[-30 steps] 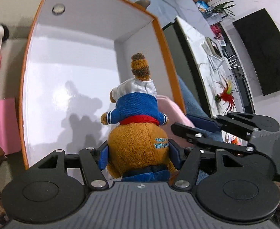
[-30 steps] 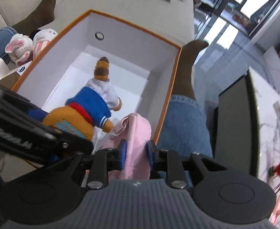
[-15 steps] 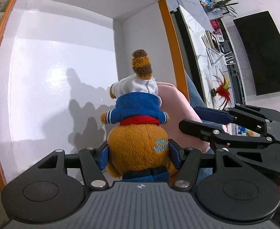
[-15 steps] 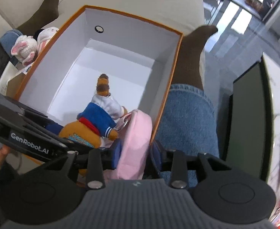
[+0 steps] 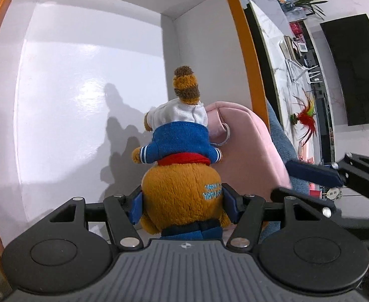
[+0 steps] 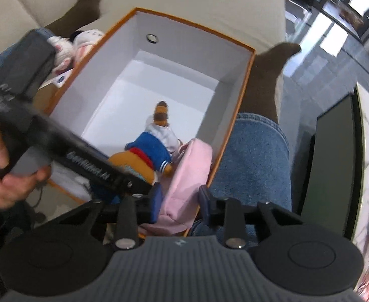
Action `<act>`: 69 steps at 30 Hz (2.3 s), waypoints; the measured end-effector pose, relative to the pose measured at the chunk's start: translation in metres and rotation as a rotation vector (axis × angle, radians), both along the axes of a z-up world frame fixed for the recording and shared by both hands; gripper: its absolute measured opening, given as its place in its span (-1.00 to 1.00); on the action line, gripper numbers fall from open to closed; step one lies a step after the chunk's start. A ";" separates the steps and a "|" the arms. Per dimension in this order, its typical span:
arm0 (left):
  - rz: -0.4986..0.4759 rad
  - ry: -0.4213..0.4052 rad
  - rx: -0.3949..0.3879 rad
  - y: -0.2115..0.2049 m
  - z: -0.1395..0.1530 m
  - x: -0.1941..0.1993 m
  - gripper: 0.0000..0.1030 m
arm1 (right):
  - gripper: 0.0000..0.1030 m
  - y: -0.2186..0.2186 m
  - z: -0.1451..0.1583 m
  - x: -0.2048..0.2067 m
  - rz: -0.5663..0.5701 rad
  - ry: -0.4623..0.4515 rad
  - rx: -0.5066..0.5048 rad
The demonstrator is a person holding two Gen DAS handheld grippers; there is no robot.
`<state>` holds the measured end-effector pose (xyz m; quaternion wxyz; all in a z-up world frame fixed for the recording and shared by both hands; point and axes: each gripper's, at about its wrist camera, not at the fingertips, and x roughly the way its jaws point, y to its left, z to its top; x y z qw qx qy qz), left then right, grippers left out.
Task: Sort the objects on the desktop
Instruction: 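Carry the bear and pink bag into the white box and release both, then move both tools back to the toy pile beside the box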
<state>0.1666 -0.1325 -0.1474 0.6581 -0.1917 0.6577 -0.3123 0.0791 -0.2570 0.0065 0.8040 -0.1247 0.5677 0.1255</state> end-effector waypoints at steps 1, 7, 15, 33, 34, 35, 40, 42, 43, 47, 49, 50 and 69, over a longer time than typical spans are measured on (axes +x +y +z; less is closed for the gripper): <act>-0.005 0.005 -0.002 -0.002 -0.001 0.000 0.39 | -0.38 0.001 0.002 -0.002 0.015 0.000 -0.001; -0.011 0.037 -0.010 0.002 -0.010 0.001 0.38 | -0.91 0.008 -0.023 0.000 0.065 0.091 -0.025; -0.041 -0.014 0.039 0.003 -0.003 -0.003 0.48 | -0.83 0.008 -0.033 0.001 0.081 0.101 -0.067; -0.080 -0.163 0.216 -0.004 0.042 -0.021 -0.25 | -0.81 0.004 -0.040 -0.004 0.077 0.093 -0.070; -0.080 -0.143 0.212 -0.003 0.038 -0.020 -0.26 | -0.81 0.005 -0.040 -0.004 0.078 0.091 -0.071; -0.085 -0.136 0.212 -0.006 0.035 -0.020 -0.26 | -0.81 0.005 -0.039 -0.004 0.080 0.087 -0.072; -0.097 -0.111 0.209 -0.013 0.023 -0.019 -0.27 | -0.81 0.005 -0.039 -0.003 0.085 0.085 -0.068; -0.100 -0.080 0.188 -0.014 0.016 -0.017 -0.29 | -0.82 0.004 -0.042 -0.002 0.085 0.090 -0.063; -0.099 -0.069 0.179 -0.015 0.013 -0.016 -0.29 | -0.82 0.005 -0.043 -0.001 0.083 0.092 -0.059; -0.082 -0.022 0.123 -0.012 0.003 -0.011 -0.29 | -0.83 0.004 -0.046 0.001 0.082 0.097 -0.052; -0.080 -0.022 0.113 -0.012 0.001 -0.011 -0.29 | -0.82 0.005 -0.047 0.002 0.085 0.098 -0.050; -0.079 -0.026 0.115 -0.012 0.002 -0.012 -0.29 | -0.82 0.005 -0.047 0.002 0.084 0.098 -0.048; -0.036 -0.384 0.234 0.050 0.115 -0.042 -0.29 | -0.79 0.031 0.005 -0.004 0.113 -0.076 -0.001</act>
